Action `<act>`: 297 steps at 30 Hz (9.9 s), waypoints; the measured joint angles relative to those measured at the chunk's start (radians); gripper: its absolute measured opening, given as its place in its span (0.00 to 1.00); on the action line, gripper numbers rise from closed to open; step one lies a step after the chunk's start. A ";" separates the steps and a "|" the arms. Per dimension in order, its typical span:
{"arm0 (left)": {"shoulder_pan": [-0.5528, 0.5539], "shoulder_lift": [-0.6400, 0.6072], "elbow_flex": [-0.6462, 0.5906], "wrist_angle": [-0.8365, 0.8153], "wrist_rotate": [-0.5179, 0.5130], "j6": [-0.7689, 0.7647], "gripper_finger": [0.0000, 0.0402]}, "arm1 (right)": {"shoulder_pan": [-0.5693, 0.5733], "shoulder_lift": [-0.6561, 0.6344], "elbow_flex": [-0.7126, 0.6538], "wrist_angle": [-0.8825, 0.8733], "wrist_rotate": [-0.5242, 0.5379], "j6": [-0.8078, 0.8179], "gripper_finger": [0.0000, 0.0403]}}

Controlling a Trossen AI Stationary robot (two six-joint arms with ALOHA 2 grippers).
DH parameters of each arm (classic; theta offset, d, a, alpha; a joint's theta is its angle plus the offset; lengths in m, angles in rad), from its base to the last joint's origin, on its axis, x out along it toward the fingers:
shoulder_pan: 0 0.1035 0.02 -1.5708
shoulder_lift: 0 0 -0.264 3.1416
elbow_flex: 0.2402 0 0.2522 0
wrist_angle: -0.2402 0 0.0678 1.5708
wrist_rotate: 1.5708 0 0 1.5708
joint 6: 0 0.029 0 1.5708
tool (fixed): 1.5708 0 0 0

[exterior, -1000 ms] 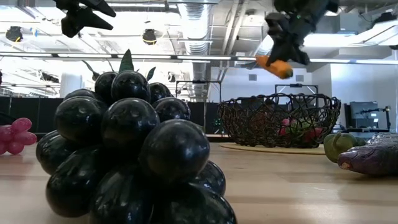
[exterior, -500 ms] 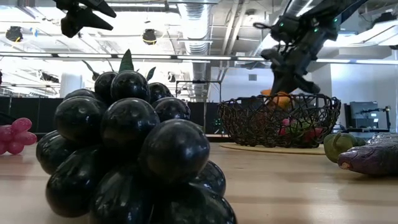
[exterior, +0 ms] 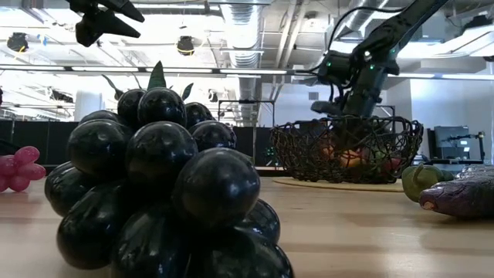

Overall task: Build produce basket
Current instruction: Put the orange chili pepper into the black wire basket, then put the purple grapes into the black wire basket

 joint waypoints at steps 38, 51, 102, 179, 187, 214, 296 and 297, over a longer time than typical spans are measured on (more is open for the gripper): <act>-0.058 0.033 0.000 -0.264 -0.003 -0.377 0.39 | 0.198 0.033 0.867 -0.297 -0.107 -0.436 0.64; -0.086 0.370 0.000 -0.486 0.055 -0.726 0.39 | 0.297 0.032 1.150 -0.382 -0.107 -0.526 0.64; 0.103 0.740 0.000 -0.317 0.218 -0.047 0.39 | 0.400 -0.007 1.164 -0.444 -0.077 -0.606 0.64; 0.056 0.946 0.971 -0.388 -0.037 0.560 0.00 | 0.302 0.070 1.163 -0.623 0.106 -0.677 0.06; 0.032 0.946 1.087 -0.521 -0.094 0.566 0.00 | 0.339 0.148 1.162 -0.547 0.098 -0.724 0.14; -0.044 0.922 1.564 -0.764 -0.042 0.547 0.00 | 0.519 0.232 1.161 -0.173 0.660 -1.115 0.58; -0.044 0.919 1.561 -0.754 -0.066 0.548 0.37 | 0.606 0.360 1.163 0.208 0.677 -1.288 0.19; -0.044 0.919 1.561 -0.754 -0.067 0.550 0.37 | 0.606 0.360 1.163 0.208 0.677 -1.288 0.20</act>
